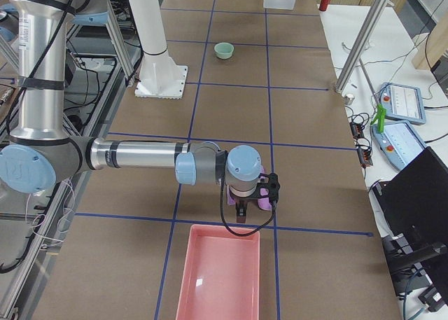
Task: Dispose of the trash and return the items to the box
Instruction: 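Lift the yellow cup with the left gripper and carry it into the clear bin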
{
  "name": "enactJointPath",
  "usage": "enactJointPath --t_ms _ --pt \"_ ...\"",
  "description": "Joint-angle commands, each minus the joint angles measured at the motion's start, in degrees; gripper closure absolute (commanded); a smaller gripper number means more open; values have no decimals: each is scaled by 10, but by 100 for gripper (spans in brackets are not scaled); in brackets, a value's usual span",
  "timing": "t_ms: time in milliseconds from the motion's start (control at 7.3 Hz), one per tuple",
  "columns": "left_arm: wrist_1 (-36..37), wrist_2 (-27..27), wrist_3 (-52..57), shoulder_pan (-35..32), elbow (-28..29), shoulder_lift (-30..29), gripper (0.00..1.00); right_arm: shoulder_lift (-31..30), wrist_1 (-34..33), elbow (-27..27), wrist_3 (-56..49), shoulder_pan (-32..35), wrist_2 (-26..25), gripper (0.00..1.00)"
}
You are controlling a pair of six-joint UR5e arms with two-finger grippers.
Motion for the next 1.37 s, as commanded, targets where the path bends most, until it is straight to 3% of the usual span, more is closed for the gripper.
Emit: enactJointPath --t_ms 0,822,1234 --pt "-41 4 -5 33 17 13 100 0 0 0 0 -1 2 0" --pt "-68 33 -5 72 43 18 98 -3 -1 0 0 -2 7 0" --pt "-73 35 -5 71 43 19 67 -3 0 2 0 -2 7 0"
